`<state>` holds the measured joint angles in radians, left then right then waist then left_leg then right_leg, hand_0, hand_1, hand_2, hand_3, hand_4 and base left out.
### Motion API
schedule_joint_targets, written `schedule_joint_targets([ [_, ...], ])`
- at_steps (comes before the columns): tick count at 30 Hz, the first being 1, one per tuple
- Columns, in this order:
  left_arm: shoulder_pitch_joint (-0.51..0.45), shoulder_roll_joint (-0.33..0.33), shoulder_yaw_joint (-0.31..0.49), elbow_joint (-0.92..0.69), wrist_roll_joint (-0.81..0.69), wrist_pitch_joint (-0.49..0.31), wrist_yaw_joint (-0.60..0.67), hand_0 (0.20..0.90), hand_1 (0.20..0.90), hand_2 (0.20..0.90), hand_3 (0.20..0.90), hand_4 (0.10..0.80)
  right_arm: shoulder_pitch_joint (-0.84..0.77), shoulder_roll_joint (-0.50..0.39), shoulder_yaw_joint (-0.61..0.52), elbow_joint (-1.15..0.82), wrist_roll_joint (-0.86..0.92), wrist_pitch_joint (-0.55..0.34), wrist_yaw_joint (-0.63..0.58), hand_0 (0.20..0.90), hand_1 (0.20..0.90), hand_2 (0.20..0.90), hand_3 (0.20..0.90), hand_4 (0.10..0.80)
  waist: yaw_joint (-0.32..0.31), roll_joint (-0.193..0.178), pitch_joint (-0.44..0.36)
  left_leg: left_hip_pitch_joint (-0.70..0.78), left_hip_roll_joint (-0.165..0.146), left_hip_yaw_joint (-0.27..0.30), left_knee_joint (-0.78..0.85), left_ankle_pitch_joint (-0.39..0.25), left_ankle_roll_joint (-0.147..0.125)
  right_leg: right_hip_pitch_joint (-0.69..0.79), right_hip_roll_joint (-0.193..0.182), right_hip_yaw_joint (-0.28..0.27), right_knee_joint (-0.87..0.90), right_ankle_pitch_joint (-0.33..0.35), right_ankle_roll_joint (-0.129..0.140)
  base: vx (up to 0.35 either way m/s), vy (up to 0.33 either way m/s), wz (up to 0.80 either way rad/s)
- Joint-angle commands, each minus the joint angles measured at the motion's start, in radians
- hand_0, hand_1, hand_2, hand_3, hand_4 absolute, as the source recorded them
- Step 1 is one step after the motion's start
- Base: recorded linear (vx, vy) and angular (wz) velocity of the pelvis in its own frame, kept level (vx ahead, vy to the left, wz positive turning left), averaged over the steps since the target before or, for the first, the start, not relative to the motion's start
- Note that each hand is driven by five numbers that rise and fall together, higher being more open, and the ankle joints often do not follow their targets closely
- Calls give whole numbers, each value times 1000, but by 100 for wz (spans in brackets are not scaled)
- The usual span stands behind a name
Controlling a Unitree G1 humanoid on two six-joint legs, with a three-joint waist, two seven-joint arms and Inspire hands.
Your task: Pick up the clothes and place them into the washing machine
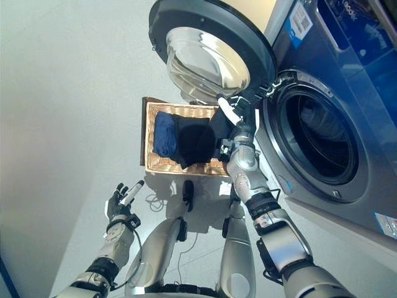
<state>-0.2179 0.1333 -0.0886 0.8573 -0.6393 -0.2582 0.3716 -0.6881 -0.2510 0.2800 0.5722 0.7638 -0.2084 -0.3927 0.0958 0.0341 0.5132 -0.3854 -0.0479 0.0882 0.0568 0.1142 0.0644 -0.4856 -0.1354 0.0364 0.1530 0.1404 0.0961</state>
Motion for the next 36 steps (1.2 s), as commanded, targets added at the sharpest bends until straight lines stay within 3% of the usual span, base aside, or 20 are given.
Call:
schedule_joint_targets([
  [1, 47, 24, 3, 40, 0, -30, 8, 900, 900, 900, 900, 800, 43, 48, -71, -112, 155, -164, 91, 200, 200, 200, 200, 300, 6, 19, -121, 4, 1, 18, 25, -69, -81, 21, 21, 19, 85, -116, -4, 0, 0, 0],
  [13, 65, 8, 10, 61, -28, -19, -40, 900, 900, 900, 900, 800, 156, 87, -255, -106, 525, -259, 219, 200, 200, 200, 200, 300, -13, 35, -136, 10, -5, 19, 31, -79, -81, 32, 22, 31, 79, -122, -4, 1, 0, -2],
  [23, 82, 5, 12, 60, -38, -23, -58, 900, 900, 900, 900, 800, 175, 58, -378, -69, 594, -306, 221, 200, 200, 200, 200, 300, -24, 43, -140, 5, -5, 22, 29, -80, -81, 28, 23, 41, 75, -123, -5, -1, 0, 0],
  [36, 85, 6, 12, 67, -41, -27, -64, 900, 900, 900, 900, 800, 156, 28, -400, -34, 584, -314, 208, 200, 200, 200, 200, 300, -28, 41, -149, -6, -6, 27, 35, -80, -82, 20, 25, 44, 75, -119, -7, 0, 0, 0],
])
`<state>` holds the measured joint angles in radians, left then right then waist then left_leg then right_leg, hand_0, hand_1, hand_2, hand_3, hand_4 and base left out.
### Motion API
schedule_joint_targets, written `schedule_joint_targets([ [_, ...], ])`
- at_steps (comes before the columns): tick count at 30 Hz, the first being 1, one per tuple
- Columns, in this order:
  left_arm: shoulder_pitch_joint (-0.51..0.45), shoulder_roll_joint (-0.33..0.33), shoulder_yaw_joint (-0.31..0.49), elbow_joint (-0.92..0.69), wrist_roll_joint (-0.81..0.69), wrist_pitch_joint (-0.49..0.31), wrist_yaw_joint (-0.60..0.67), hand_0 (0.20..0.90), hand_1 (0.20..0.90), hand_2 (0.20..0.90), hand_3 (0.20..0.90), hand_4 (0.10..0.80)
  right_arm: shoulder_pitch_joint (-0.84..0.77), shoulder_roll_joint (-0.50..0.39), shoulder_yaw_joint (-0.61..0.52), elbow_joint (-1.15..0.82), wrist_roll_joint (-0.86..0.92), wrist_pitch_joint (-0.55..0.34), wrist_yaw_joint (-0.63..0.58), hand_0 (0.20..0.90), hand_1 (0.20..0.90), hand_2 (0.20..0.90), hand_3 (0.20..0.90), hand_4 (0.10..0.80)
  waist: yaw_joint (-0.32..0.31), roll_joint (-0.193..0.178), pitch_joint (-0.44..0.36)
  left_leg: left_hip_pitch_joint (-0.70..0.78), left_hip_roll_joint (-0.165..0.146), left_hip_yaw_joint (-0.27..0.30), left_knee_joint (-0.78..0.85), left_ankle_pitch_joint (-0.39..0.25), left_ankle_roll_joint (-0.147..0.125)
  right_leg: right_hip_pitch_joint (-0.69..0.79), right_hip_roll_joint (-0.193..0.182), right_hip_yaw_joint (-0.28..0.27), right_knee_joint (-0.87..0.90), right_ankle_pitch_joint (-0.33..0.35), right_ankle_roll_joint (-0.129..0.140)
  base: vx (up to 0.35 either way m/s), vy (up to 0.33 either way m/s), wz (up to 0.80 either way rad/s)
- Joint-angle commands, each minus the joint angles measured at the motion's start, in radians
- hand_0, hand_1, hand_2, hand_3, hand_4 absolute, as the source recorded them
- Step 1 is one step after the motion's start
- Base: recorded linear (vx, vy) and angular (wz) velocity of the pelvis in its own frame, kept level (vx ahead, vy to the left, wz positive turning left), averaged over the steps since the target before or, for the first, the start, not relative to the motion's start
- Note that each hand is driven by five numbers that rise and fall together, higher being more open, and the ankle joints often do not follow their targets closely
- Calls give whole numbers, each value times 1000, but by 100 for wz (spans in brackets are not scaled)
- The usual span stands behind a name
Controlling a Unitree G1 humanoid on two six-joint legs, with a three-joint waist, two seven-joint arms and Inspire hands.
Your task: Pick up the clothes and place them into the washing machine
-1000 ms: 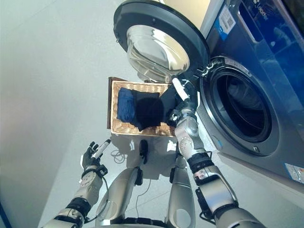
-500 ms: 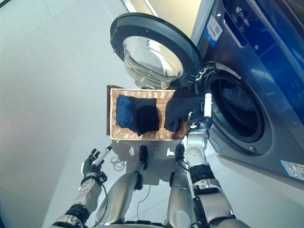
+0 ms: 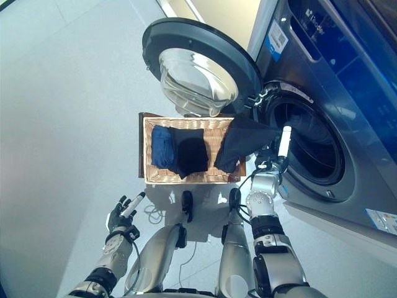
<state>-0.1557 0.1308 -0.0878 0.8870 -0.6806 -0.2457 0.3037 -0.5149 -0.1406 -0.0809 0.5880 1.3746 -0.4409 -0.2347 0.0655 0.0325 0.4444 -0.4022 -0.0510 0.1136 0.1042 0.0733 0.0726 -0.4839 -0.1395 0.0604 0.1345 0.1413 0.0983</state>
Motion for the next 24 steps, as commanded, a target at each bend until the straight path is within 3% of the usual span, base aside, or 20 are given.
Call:
schedule_joint_targets([
  [1, 22, 12, 16, 44, 5, -40, 5, 900, 900, 900, 900, 800, -27, -94, -54, -39, -23, -82, 48, 200, 200, 200, 200, 300, 3, 42, -82, 9, -2, 0, -11, -41, -90, 19, 29, 20, 93, -120, -9, 0, 0, 0],
  [6, 36, 24, 15, 52, 9, -40, 0, 900, 900, 900, 900, 800, -110, -180, -138, 35, 4, -109, 13, 200, 200, 200, 200, 300, 7, 45, -85, 14, -6, -3, -9, -48, -90, 23, 27, 20, 97, -130, -9, 5, 0, -1],
  [13, 52, 46, 4, 73, 12, -41, -6, 900, 900, 900, 900, 800, -285, -383, -238, 209, 33, -135, -70, 200, 200, 200, 200, 300, 18, 53, -98, 9, -8, -8, -15, -44, -91, 17, 26, 25, 96, -126, -6, 2, 0, 0],
  [14, 59, 56, -3, 83, 17, -38, -8, 900, 900, 900, 900, 800, -346, -464, -249, 277, 30, -133, -103, 200, 200, 200, 200, 300, 23, 55, -104, 10, -9, -9, -15, -43, -91, 18, 25, 24, 96, -127, -4, 0, 0, 0],
  [19, 65, 65, -16, 91, 20, -38, -15, 900, 900, 900, 900, 800, -477, -633, -218, 389, 20, -99, -143, 200, 200, 200, 200, 300, 32, 68, -112, 10, -11, -10, -20, -42, -93, 17, 25, 28, 94, -127, -1, 10, -1, 6],
  [24, 71, 66, -28, 87, 20, -35, -15, 900, 900, 900, 900, 800, -555, -710, -191, 415, 28, -115, -178, 200, 200, 200, 200, 300, 31, 80, -117, 12, -13, -11, -26, -38, -95, 15, 26, 32, 96, -128, 0, 0, 0, 0],
])
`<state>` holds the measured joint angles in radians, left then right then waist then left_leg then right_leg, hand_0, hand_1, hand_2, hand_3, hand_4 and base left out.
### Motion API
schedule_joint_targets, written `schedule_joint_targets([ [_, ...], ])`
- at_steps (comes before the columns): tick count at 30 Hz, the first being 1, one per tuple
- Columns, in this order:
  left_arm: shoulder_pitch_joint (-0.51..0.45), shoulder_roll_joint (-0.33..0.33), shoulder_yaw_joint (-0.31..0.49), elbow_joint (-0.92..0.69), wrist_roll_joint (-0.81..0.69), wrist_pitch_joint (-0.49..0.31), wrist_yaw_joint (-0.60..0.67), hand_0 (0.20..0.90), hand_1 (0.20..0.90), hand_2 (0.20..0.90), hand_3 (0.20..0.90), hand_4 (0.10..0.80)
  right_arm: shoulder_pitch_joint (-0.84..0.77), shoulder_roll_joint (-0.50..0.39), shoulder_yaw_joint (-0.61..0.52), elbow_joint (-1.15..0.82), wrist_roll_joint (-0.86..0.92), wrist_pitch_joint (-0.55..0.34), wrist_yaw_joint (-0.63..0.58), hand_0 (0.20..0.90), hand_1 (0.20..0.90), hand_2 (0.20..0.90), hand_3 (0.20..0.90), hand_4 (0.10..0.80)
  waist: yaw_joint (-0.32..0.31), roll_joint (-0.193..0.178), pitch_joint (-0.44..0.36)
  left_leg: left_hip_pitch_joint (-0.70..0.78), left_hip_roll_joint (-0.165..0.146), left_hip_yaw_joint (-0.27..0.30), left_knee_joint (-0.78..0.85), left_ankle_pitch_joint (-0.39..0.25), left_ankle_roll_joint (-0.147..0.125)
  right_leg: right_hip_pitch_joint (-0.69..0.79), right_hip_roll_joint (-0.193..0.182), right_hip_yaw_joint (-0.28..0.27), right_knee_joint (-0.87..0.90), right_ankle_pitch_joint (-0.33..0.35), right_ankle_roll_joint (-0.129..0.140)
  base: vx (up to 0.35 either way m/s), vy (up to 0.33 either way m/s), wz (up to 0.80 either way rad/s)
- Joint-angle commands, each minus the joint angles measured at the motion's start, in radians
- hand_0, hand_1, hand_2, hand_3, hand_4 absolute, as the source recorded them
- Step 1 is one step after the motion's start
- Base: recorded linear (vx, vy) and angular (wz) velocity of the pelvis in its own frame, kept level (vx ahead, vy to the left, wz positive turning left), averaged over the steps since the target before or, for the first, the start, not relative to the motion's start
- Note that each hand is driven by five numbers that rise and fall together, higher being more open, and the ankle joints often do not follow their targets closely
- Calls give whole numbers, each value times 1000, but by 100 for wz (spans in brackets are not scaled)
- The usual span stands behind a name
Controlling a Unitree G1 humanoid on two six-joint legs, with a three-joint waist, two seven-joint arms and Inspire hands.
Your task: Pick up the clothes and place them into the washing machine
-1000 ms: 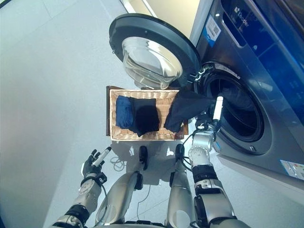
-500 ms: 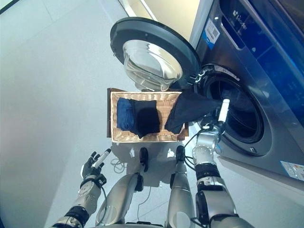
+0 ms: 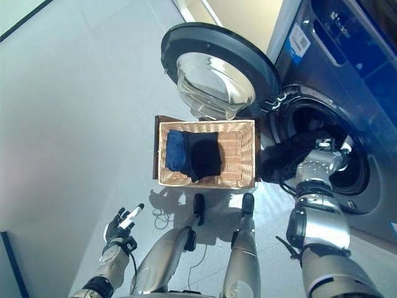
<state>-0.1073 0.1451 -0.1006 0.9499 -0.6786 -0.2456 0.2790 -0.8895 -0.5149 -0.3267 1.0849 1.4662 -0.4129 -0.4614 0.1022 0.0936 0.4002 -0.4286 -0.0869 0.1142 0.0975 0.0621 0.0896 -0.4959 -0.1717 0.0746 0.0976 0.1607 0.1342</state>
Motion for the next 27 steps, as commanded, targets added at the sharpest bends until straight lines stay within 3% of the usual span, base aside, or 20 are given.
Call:
schedule_joint_targets([
  [1, 28, 55, -18, 20, 15, -37, 12, 900, 900, 900, 900, 800, -205, -361, 54, -81, -61, -164, 24, 200, 200, 200, 200, 300, -5, 23, -76, 38, 21, -14, -21, -25, -112, 27, 58, 20, 133, -148, -36, 0, 0, 0],
  [7, 39, 51, -26, 16, 13, -36, 19, 900, 900, 900, 900, 800, -261, -403, 58, -66, -84, -197, -46, 200, 200, 200, 200, 300, -6, 51, -82, 40, 15, -16, -37, -17, -114, 22, 56, 23, 132, -151, -35, 5, 2, -2],
  [16, 45, 38, -52, 1, 0, -40, 6, 900, 900, 900, 900, 800, -301, -400, 115, -20, -127, -136, -51, 200, 200, 200, 200, 300, -1, 95, -81, 37, 10, -14, -47, -4, -115, 7, 56, 26, 146, -155, -39, 0, 0, 0],
  [27, 48, 38, -53, -7, -6, -46, 0, 900, 900, 900, 900, 800, -286, -405, 141, 36, -171, -76, -29, 200, 200, 200, 200, 300, 7, 114, -82, 30, 7, -11, -50, 2, -115, -12, 55, 30, 162, -155, -42, 0, 0, 0],
])
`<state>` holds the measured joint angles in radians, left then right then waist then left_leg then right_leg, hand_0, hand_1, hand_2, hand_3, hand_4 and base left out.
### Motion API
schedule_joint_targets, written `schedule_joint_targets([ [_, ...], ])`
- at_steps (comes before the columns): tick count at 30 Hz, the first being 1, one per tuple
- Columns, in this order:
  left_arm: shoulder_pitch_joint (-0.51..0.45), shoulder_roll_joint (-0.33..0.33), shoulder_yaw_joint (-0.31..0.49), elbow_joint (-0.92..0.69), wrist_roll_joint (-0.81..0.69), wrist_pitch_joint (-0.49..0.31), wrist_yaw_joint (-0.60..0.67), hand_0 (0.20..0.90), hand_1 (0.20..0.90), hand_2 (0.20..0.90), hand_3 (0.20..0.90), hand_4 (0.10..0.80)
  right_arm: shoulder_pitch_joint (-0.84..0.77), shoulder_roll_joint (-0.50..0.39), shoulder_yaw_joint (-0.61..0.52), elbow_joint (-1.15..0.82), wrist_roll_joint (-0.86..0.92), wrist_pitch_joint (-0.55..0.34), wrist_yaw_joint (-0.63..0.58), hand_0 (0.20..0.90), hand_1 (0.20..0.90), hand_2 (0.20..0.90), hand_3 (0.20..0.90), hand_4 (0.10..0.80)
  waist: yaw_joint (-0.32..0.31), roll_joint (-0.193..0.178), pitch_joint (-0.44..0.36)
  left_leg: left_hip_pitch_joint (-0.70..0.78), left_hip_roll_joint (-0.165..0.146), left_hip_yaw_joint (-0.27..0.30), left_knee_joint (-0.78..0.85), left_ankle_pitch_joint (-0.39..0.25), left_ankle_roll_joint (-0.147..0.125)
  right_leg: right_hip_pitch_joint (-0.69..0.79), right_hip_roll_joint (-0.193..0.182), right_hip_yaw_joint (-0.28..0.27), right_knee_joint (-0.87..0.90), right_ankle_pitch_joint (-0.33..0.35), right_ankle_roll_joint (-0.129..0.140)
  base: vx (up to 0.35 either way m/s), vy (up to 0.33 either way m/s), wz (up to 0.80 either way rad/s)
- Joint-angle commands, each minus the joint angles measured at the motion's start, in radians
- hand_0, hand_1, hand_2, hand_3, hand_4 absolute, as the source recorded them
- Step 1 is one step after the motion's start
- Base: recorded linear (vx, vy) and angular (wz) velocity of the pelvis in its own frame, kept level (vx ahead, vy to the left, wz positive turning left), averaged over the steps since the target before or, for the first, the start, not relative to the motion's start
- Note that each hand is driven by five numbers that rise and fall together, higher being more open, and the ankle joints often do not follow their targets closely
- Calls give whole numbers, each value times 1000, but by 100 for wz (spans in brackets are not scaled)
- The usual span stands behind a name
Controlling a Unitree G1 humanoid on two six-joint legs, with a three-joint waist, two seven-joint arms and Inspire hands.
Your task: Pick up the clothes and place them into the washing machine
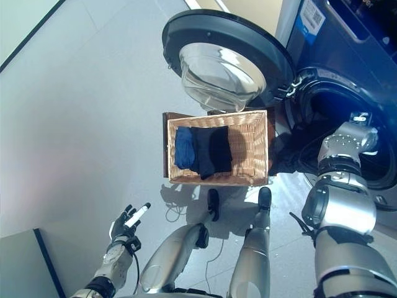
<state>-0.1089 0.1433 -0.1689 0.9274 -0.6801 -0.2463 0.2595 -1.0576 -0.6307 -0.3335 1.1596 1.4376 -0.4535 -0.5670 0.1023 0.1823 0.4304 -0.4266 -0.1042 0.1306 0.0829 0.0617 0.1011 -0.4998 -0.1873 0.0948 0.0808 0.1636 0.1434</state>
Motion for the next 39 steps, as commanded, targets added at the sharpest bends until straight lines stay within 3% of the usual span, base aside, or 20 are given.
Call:
schedule_joint_targets([
  [1, 49, 41, 16, 14, -6, -49, 19, 900, 900, 900, 900, 800, -117, -293, 153, -28, -149, -26, 78, 200, 200, 200, 200, 300, 7, 25, -113, 27, 24, -28, -36, 3, -126, -9, 70, 11, 178, -156, -52, 0, 0, 0],
  [2, 50, 42, 16, 14, -5, -48, 19, 900, 900, 900, 900, 800, -120, -297, 155, -17, -153, -22, 76, 241, 241, 241, 241, 329, 8, 26, -114, 27, 24, -28, -36, 3, -126, -10, 70, 11, 178, -155, -51, 0, 0, 0],
  [3, 51, 43, 16, 14, -3, -47, 18, 900, 900, 900, 900, 800, -124, -305, 157, 1, -158, -15, 70, 900, 900, 900, 900, 800, 9, 27, -115, 26, 23, -28, -35, 4, -126, -10, 71, 12, 177, -155, -52, 0, 0, 0],
  [15, 54, 41, 23, 21, -10, -49, 16, 900, 900, 900, 900, 800, -141, -292, 200, 8, -194, 12, 82, 900, 900, 900, 900, 800, 11, 20, -117, 25, 22, -24, -35, 5, -120, -17, 72, 18, 176, -145, -50, 0, 0, 0],
  [27, 52, 37, 35, 32, -7, -53, 24, 900, 900, 900, 900, 800, -64, -192, 187, -53, -248, 3, 77, 900, 900, 900, 900, 800, 13, 16, -112, 24, 24, -20, -35, 6, -118, -17, 76, 23, 170, -142, -53, -2, 1, -2],
  [35, 53, 24, 56, 13, -1, -66, 29, 900, 900, 900, 900, 800, 109, -77, 216, -255, -464, 33, 61, 900, 900, 900, 900, 800, 6, 10, -100, 22, 26, -15, -33, 8, -115, -19, 79, 29, 166, -135, -55, 0, 2, -2],
  [39, 47, 2, 75, -8, 9, -77, 39, 900, 900, 900, 900, 800, 332, 60, 202, -437, -599, 25, 58, 900, 900, 900, 900, 800, -13, 3, -83, 16, 28, -11, -25, 7, -113, -24, 83, 34, 169, -132, -57, -4, -2, -5],
])
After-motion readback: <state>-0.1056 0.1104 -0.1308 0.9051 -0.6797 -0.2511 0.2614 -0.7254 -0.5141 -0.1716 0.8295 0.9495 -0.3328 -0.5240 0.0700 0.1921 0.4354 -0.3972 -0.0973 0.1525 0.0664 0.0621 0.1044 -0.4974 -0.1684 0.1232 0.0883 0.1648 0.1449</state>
